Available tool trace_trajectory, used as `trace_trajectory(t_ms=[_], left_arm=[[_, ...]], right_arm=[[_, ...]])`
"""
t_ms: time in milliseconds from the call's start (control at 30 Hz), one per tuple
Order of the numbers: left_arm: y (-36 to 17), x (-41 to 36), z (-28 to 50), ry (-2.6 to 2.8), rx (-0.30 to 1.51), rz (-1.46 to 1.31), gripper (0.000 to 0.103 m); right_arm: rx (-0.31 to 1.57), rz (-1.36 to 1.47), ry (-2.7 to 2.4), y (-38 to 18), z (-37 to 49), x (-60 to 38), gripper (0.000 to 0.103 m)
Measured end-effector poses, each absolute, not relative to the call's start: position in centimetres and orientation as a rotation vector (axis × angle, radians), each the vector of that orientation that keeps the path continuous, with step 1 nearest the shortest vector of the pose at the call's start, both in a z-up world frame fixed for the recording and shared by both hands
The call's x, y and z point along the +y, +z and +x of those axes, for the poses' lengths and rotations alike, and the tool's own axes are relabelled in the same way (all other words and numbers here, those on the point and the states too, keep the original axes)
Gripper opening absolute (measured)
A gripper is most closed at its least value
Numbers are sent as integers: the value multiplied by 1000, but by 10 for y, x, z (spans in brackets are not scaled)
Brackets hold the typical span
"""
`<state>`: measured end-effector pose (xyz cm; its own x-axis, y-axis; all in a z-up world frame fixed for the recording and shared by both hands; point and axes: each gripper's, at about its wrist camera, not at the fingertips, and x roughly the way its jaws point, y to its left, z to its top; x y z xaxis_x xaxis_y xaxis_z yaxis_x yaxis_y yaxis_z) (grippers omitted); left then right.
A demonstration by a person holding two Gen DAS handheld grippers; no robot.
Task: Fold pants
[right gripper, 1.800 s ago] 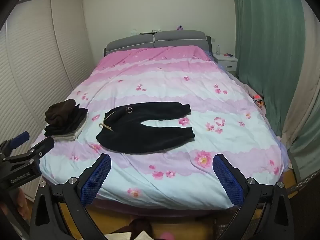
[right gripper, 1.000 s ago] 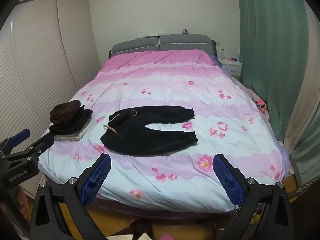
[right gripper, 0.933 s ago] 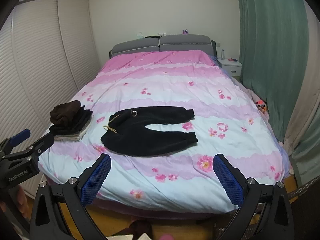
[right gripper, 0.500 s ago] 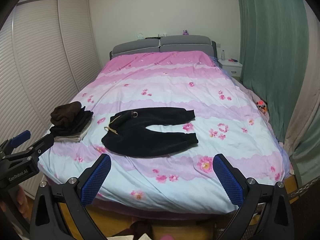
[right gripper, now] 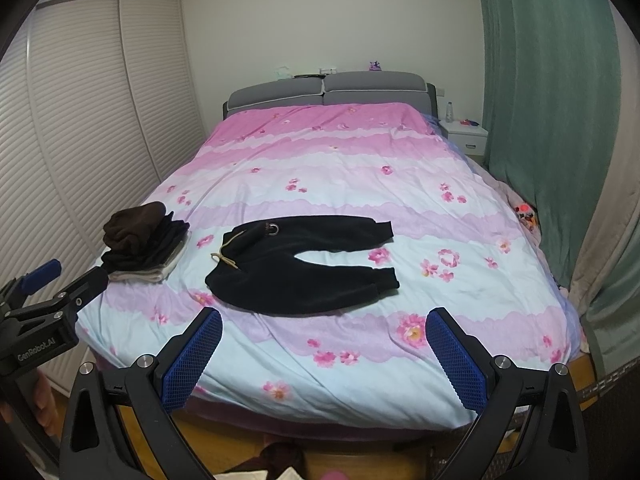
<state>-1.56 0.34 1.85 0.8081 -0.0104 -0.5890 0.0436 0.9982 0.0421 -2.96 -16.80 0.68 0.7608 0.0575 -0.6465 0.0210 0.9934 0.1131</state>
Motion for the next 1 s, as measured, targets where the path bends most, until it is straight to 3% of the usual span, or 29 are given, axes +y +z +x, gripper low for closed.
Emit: trace_trajectory(t_ms=[1000], left_arm=[[17,8,-7,-20,641,49,103]], right_arm=[[727,118,28,1,-22,-162,103]])
